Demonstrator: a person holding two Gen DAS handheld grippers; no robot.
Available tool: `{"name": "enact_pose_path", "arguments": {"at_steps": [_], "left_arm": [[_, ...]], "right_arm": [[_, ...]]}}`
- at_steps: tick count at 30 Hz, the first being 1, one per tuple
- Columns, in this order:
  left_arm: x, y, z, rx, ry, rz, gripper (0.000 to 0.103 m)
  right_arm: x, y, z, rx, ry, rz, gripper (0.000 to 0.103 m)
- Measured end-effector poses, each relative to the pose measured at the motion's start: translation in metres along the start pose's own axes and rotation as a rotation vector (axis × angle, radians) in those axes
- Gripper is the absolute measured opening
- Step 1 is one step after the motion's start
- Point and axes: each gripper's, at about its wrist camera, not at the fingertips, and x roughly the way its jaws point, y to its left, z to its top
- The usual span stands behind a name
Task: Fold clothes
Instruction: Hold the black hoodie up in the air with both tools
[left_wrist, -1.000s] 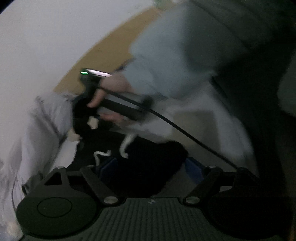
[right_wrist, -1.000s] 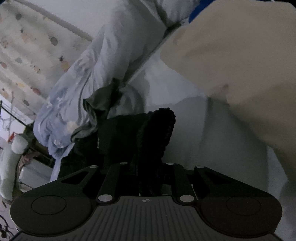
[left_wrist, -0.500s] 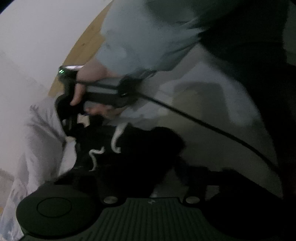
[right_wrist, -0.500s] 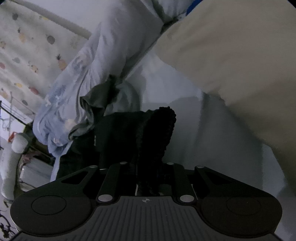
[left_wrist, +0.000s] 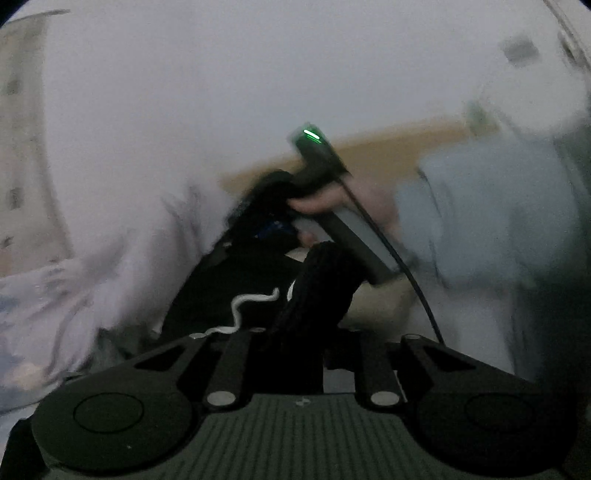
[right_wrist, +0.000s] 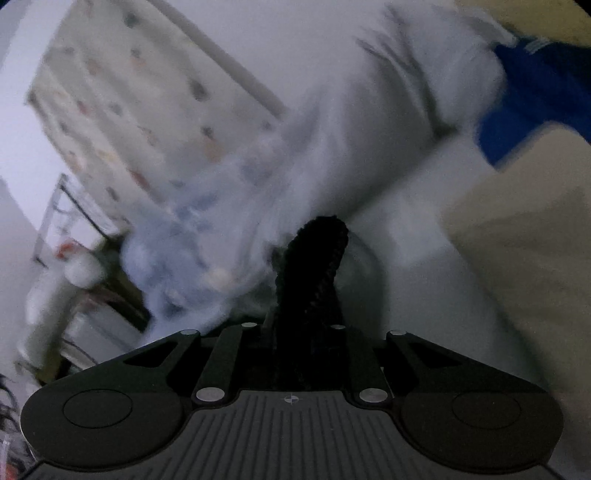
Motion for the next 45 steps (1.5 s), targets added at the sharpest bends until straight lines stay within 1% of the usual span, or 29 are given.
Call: {"name": "enact_pose_path", "arguments": {"at_steps": [2, 4, 6, 8, 13, 15, 17, 19, 21, 23, 25, 28, 32, 35, 37, 39, 41, 43, 45], "left_arm": [[-0.029, 0.021, 0.033, -0.041, -0.069, 0.053, 0.017], [-0.063, 0.041, 0.071, -0.063, -0.14, 0.11, 0.017], [-0.1, 0.061, 0.111, -0.094, -0.214, 0.167, 0.017], [-0.131, 0.075, 0.147, -0.098, -0.27, 0.224, 0.016], [-0.207, 0.104, 0.235, -0.108, -0.409, 0.333, 0.016], [-0.235, 0.113, 0.264, -0.128, -0.467, 0.359, 0.016], [-0.258, 0.117, 0.29, -0.146, -0.506, 0.355, 0.016], [-0.276, 0.115, 0.314, -0.139, -0.535, 0.341, 0.016], [-0.287, 0.109, 0.334, -0.128, -0.561, 0.321, 0.016], [-0.294, 0.099, 0.356, -0.124, -0.586, 0.288, 0.016], [-0.292, 0.092, 0.372, -0.127, -0.601, 0.246, 0.016], [-0.272, 0.079, 0.4, -0.147, -0.628, 0.153, 0.016], [-0.246, 0.059, 0.436, -0.17, -0.663, 0.022, 0.016], [-0.219, 0.044, 0.464, -0.214, -0.689, -0.102, 0.016], [-0.207, 0.039, 0.479, -0.252, -0.702, -0.169, 0.016], [-0.192, 0.036, 0.491, -0.303, -0.717, -0.227, 0.016], [-0.179, 0.038, 0.499, -0.349, -0.725, -0.256, 0.016], [-0.167, 0.043, 0.502, -0.358, -0.723, -0.253, 0.016], [-0.158, 0.054, 0.5, -0.379, -0.714, -0.237, 0.016]], "right_arm": [[-0.005, 0.038, 0.028, -0.033, -0.037, 0.039, 0.016], [-0.01, 0.084, 0.057, -0.072, -0.07, 0.091, 0.016], [-0.013, 0.138, 0.086, -0.122, -0.1, 0.159, 0.016], [-0.017, 0.196, 0.115, -0.184, -0.129, 0.218, 0.016], [-0.039, 0.343, 0.176, -0.305, -0.202, 0.326, 0.015], [-0.058, 0.389, 0.196, -0.325, -0.245, 0.363, 0.015], [-0.083, 0.426, 0.209, -0.339, -0.307, 0.399, 0.015], [-0.109, 0.451, 0.218, -0.355, -0.361, 0.425, 0.015], [-0.14, 0.467, 0.226, -0.368, -0.422, 0.449, 0.015], [-0.169, 0.473, 0.235, -0.371, -0.479, 0.46, 0.015], [-0.201, 0.473, 0.246, -0.37, -0.536, 0.457, 0.015], [-0.255, 0.468, 0.263, -0.385, -0.628, 0.424, 0.015], [-0.333, 0.451, 0.29, -0.405, -0.749, 0.334, 0.015], [-0.39, 0.442, 0.309, -0.448, -0.837, 0.227, 0.015], [-0.421, 0.44, 0.321, -0.479, -0.886, 0.145, 0.015], [-0.44, 0.442, 0.334, -0.517, -0.92, 0.062, 0.015], [-0.446, 0.445, 0.348, -0.551, -0.935, -0.009, 0.015], [-0.441, 0.451, 0.362, -0.597, -0.932, -0.082, 0.015], [-0.422, 0.459, 0.375, -0.645, -0.914, -0.145, 0.015]]}}
